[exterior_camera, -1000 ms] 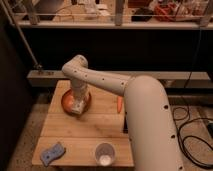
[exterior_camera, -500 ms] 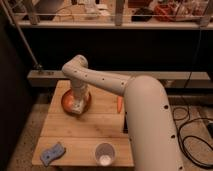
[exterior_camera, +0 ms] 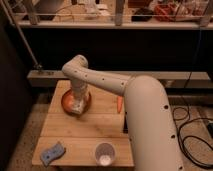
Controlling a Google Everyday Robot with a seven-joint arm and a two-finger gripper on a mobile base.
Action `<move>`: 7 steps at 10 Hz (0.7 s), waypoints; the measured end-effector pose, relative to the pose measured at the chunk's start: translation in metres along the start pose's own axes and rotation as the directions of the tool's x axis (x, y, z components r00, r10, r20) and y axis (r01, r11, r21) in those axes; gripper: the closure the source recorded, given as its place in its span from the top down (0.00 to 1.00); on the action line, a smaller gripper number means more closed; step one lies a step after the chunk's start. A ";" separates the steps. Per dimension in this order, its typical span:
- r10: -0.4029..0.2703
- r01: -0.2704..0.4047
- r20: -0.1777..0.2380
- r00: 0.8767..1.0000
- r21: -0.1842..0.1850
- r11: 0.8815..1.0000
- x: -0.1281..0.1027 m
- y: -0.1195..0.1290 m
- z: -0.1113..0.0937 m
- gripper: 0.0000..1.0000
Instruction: Place the bottle in the ceramic bowl
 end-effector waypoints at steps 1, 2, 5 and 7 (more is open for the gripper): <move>-0.001 0.001 0.000 1.000 0.000 1.000 0.000 0.000 0.000 0.27; -0.002 0.002 0.000 1.000 0.000 1.000 0.000 0.000 0.000 0.27; -0.005 0.005 0.001 1.000 0.000 1.000 0.000 0.000 0.001 0.27; -0.007 0.007 0.001 1.000 0.000 1.000 0.000 0.000 0.001 0.27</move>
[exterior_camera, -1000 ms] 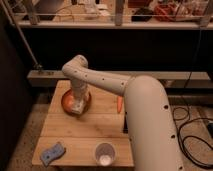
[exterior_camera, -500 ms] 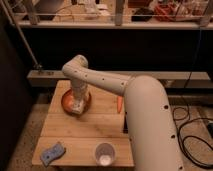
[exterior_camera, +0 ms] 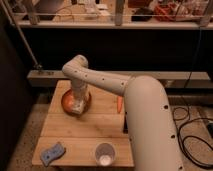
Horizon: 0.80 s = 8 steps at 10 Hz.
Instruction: Place the bottle in the ceramic bowl
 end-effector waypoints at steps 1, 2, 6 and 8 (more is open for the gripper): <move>-0.001 0.001 0.000 1.000 0.000 1.000 0.000 0.000 0.000 0.27; -0.002 0.002 0.000 1.000 0.000 1.000 0.000 0.000 0.000 0.27; -0.007 0.007 -0.001 1.000 0.001 1.000 0.000 0.000 0.000 0.27; -0.009 0.009 -0.001 1.000 0.002 1.000 0.001 -0.001 0.000 0.27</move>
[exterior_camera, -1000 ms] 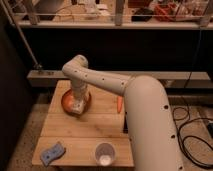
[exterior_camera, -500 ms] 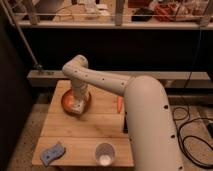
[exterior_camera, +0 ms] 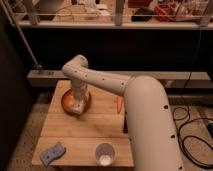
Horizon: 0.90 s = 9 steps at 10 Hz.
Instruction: Place the bottle in the ceramic bowl
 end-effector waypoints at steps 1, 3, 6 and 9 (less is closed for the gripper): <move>-0.001 0.001 0.001 1.000 0.000 1.000 0.000 0.000 0.001 0.27; -0.003 0.003 0.001 1.000 0.000 1.000 0.000 0.000 0.001 0.27; -0.005 0.005 0.001 1.000 0.002 1.000 0.001 0.001 0.000 0.27; -0.009 0.009 0.000 1.000 0.002 1.000 0.000 0.001 0.001 0.27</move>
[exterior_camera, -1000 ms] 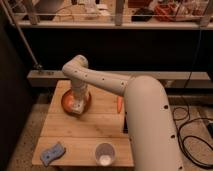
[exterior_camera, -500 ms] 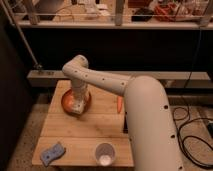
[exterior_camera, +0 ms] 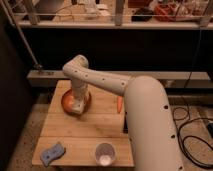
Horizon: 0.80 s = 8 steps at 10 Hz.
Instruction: Place the bottle in the ceramic bowl
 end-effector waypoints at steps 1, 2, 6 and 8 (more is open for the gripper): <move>-0.001 0.001 0.000 1.000 0.000 1.000 0.000 0.000 0.000 0.27; -0.002 0.002 0.000 1.000 0.000 1.000 0.000 0.000 0.000 0.27; -0.008 0.008 -0.001 1.000 0.001 1.000 0.000 0.001 0.000 0.27; -0.011 0.011 -0.001 1.000 0.002 1.000 0.000 0.001 0.001 0.27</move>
